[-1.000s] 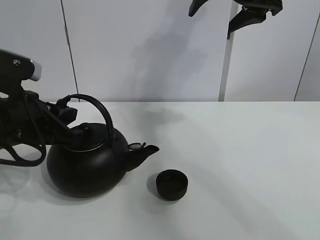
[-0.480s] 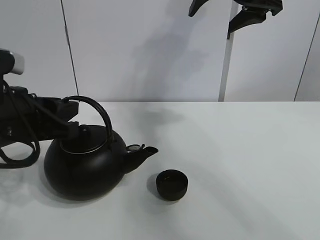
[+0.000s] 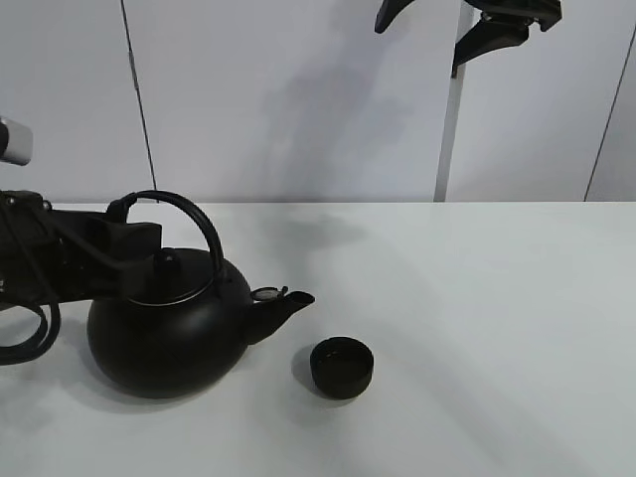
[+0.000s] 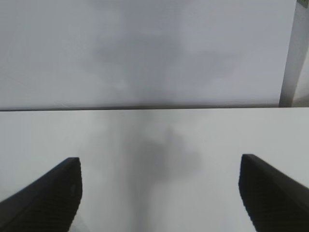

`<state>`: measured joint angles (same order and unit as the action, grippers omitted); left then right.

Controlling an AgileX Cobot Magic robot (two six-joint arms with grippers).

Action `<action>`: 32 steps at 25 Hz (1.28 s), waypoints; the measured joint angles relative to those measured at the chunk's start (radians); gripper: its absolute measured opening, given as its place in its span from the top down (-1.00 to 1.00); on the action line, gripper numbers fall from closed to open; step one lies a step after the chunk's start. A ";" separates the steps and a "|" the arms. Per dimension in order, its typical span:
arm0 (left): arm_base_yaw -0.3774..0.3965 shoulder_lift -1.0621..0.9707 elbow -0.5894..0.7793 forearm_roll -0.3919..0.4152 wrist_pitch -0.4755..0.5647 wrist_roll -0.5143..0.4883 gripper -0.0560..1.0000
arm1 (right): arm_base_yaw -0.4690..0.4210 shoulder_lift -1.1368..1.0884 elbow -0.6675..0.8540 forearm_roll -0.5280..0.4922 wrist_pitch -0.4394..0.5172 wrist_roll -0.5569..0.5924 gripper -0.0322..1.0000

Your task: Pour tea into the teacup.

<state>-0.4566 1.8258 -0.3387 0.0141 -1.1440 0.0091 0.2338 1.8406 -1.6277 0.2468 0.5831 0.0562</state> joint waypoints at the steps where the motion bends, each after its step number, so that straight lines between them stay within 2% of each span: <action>1: 0.000 -0.001 0.000 0.006 -0.001 -0.009 0.10 | 0.000 0.000 0.000 0.000 0.000 0.000 -0.25; 5: -0.003 -0.001 0.000 0.019 -0.003 -0.030 -0.06 | 0.000 0.000 0.000 0.000 0.000 0.000 -0.25; 13: -0.003 -0.072 0.019 0.033 -0.003 -0.035 -0.10 | 0.000 0.000 0.000 0.000 0.001 0.000 -0.25; 19: -0.003 -0.180 0.024 0.044 0.100 -0.032 -0.10 | 0.000 0.000 0.000 0.000 0.001 0.000 -0.25; 27: -0.003 -0.355 0.028 0.047 0.374 -0.045 -0.19 | 0.000 0.000 0.000 0.000 0.001 0.000 -0.25; 30: -0.003 -0.467 -0.004 0.058 0.594 -0.115 -0.33 | 0.000 0.000 0.000 0.000 0.001 0.000 -0.25; 32: -0.003 -0.541 -0.057 0.088 0.815 -0.188 -0.38 | 0.000 0.000 0.000 0.000 0.001 0.000 -0.25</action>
<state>-0.4596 1.2852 -0.3961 0.1019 -0.3288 -0.1793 0.2338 1.8406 -1.6277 0.2468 0.5840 0.0562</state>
